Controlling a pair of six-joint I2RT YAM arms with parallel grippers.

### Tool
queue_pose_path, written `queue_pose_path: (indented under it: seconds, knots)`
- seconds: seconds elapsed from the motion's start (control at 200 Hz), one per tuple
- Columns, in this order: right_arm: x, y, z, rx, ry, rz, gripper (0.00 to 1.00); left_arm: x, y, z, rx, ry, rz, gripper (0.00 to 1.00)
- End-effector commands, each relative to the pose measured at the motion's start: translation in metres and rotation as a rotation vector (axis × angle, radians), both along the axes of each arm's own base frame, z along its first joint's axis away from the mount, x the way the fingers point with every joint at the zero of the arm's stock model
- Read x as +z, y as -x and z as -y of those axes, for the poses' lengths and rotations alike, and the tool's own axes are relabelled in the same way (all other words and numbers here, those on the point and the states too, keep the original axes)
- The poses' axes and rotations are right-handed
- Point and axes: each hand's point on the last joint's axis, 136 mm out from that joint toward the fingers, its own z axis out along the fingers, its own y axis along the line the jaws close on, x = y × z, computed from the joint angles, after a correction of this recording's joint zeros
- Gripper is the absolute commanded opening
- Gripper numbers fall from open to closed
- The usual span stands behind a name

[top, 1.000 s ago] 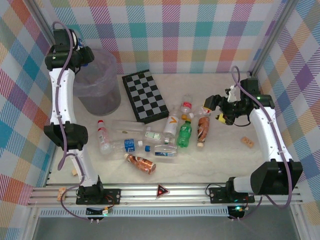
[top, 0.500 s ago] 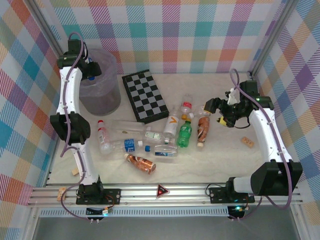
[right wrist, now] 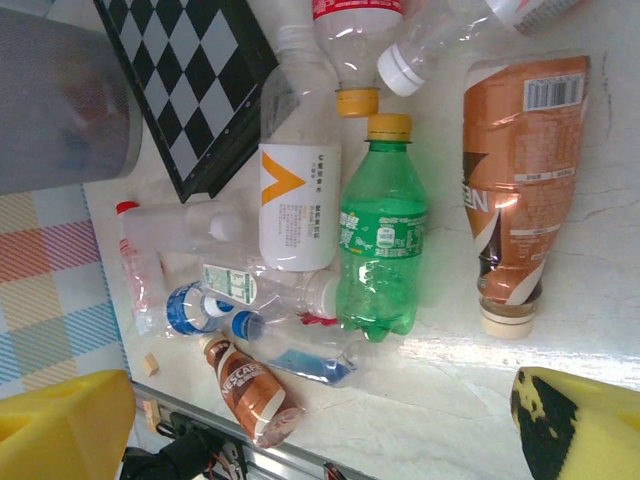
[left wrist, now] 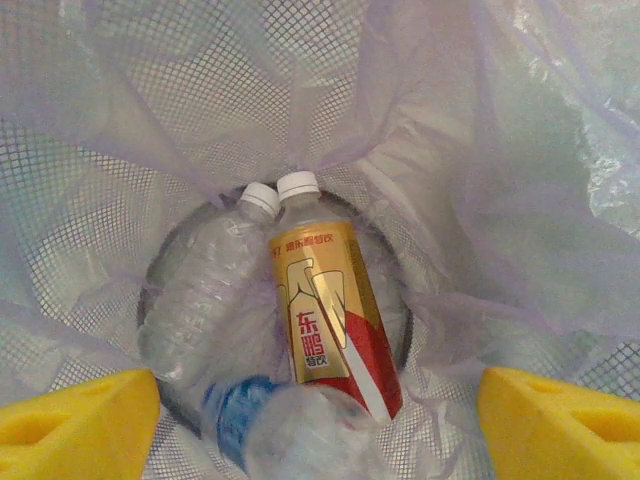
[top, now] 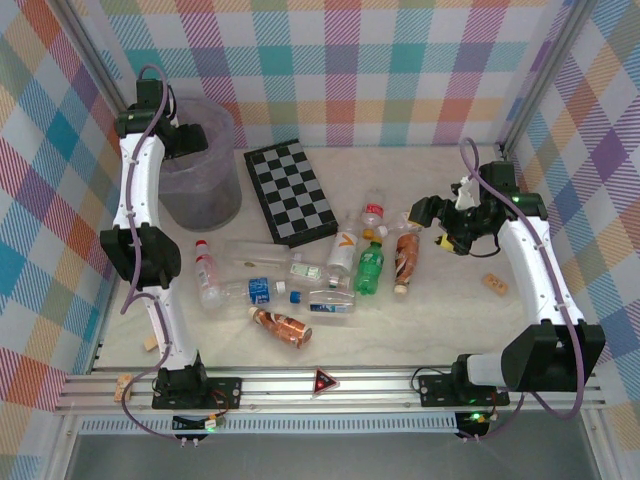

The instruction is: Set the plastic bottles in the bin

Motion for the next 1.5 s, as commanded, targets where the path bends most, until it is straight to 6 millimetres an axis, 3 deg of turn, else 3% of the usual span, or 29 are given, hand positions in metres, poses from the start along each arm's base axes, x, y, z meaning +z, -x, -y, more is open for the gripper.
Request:
queue_pose_path:
  seconds: [0.0, 0.155, 0.295, 0.44, 0.61, 0.845, 1.02, 1.185, 1.325, 1.495]
  knots:
    - [-0.014, 0.012, 0.009, -0.029, 0.059, -0.05, 0.96, 0.007, 0.006, 0.0, -0.013, 0.004, 0.003, 0.83]
    - [-0.05, 0.03, 0.02, -0.053, 0.169, -0.156, 0.96, 0.024, 0.009, 0.002, -0.024, 0.007, 0.042, 0.84]
    - [-0.079, 0.041, 0.004, -0.025, 0.196, -0.22, 0.95, 0.049, 0.016, 0.004, -0.031, -0.002, 0.099, 0.86]
    - [-0.108, 0.031, -0.009, -0.037, 0.237, -0.213, 0.92, 0.073, 0.024, 0.007, -0.047, -0.001, 0.15, 0.89]
    - [-0.14, 0.022, -0.001, -0.091, 0.323, -0.238, 0.9, 0.099, 0.038, 0.008, -0.054, -0.023, 0.199, 0.9]
    - [-0.166, 0.021, -0.01, -0.06, 0.383, -0.282, 0.85, 0.138, 0.059, 0.016, -0.062, -0.003, 0.288, 0.91]
    - [-0.181, 0.021, -0.019, -0.034, 0.393, -0.312, 0.83, 0.164, 0.088, 0.046, -0.133, -0.027, 0.324, 0.9]
    - [-0.196, 0.02, -0.018, -0.033, 0.414, -0.342, 0.76, 0.172, 0.12, 0.081, -0.196, -0.002, 0.338, 0.9]
    - [-0.201, 0.017, -0.018, -0.038, 0.424, -0.342, 0.7, 0.166, 0.147, 0.115, -0.246, 0.143, 0.379, 0.89]
    - [-0.207, 0.016, -0.018, -0.031, 0.43, -0.349, 0.64, 0.142, 0.172, 0.166, -0.334, 0.404, 0.388, 0.88]
